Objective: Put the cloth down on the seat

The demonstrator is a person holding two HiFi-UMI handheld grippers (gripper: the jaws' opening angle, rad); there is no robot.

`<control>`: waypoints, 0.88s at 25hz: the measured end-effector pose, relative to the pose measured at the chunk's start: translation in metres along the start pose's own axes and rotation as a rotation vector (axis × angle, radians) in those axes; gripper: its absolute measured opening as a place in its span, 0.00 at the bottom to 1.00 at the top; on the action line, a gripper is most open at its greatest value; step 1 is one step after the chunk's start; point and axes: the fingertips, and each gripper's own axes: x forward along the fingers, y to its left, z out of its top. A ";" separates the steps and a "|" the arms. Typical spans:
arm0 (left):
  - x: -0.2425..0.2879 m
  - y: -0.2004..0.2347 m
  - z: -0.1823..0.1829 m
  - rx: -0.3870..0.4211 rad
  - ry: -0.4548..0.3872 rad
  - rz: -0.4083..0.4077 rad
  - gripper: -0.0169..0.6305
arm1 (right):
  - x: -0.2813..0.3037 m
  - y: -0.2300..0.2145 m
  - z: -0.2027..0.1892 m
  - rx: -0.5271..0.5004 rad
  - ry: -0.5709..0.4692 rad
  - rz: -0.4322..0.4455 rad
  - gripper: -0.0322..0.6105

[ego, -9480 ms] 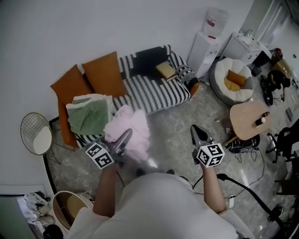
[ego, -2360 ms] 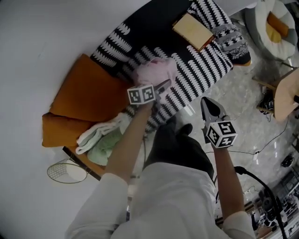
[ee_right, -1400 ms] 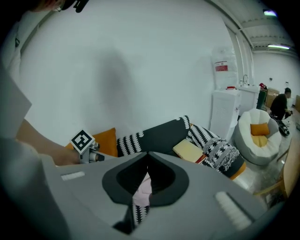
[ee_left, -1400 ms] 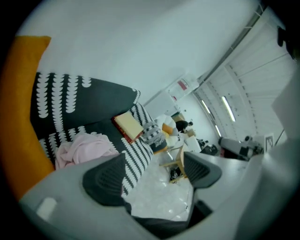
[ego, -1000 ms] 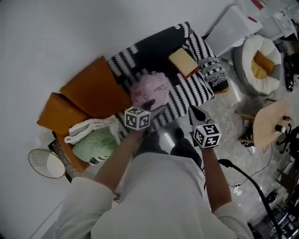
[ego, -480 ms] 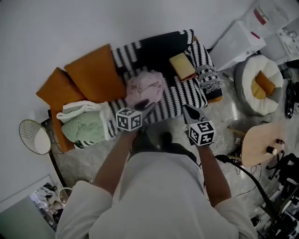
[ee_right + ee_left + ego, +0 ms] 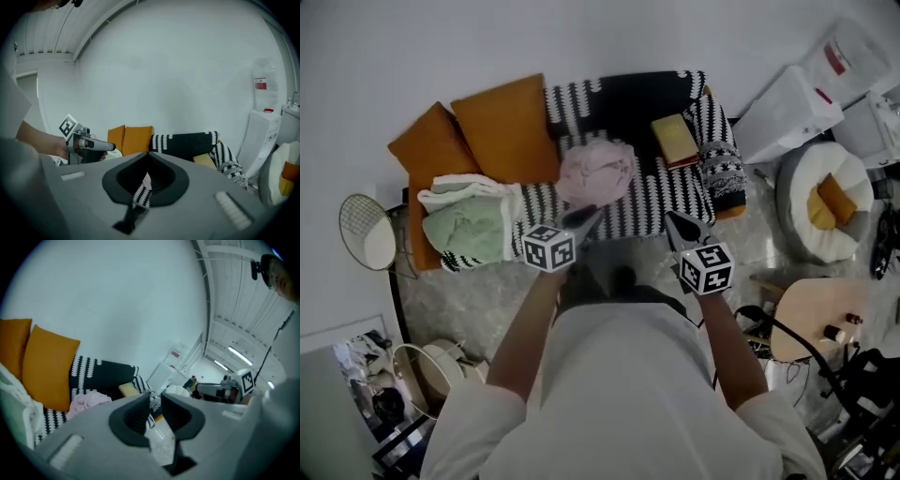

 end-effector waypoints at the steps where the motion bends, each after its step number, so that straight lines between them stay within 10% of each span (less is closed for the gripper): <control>1: -0.007 -0.001 -0.005 -0.004 -0.008 0.007 0.14 | -0.002 0.004 0.001 -0.010 -0.001 0.013 0.05; 22: -0.193 0.004 -0.004 0.033 -0.173 0.088 0.02 | 0.010 0.145 0.025 -0.013 -0.071 0.076 0.05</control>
